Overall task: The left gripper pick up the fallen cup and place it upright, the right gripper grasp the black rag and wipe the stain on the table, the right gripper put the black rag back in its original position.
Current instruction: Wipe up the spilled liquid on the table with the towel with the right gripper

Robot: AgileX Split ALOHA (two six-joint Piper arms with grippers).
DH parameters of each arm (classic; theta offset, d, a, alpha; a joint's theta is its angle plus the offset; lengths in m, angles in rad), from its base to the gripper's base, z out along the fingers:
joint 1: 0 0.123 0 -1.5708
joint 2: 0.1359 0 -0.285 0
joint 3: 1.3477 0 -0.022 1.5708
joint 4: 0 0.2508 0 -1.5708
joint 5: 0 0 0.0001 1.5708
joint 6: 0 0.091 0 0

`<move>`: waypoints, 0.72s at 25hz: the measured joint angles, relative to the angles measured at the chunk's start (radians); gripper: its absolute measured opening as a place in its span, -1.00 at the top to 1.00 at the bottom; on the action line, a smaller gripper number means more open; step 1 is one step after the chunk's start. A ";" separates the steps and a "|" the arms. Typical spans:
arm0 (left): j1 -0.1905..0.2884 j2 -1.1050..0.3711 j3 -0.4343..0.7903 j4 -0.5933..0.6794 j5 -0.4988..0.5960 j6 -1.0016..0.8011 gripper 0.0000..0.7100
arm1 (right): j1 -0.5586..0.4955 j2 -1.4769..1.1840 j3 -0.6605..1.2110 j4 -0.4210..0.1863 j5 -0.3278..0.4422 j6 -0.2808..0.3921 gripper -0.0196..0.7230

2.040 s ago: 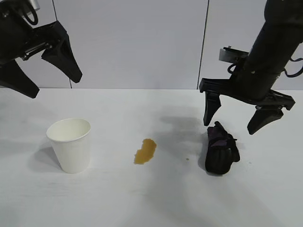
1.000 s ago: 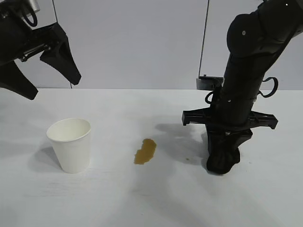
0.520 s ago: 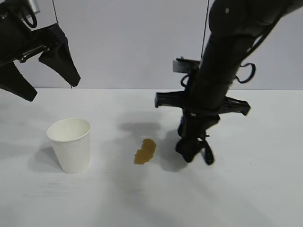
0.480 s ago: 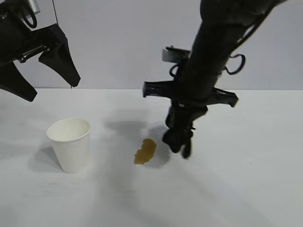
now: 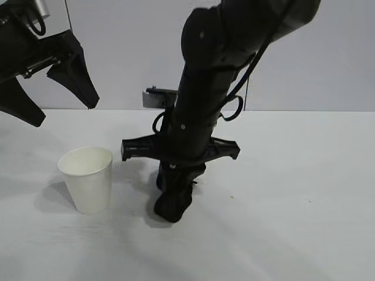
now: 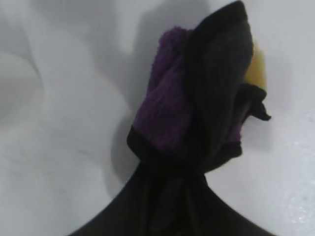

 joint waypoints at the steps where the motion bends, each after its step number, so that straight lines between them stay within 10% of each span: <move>1: 0.000 0.000 0.000 0.000 0.000 0.000 -0.95 | 0.000 0.009 -0.002 -0.006 -0.004 0.005 0.75; 9: 0.000 0.000 0.000 0.001 0.001 0.000 -0.95 | -0.115 0.026 -0.019 -0.135 -0.038 0.148 0.75; 18: 0.000 0.000 0.000 0.001 0.003 0.000 -0.95 | -0.197 0.033 -0.037 -0.132 -0.038 0.127 0.75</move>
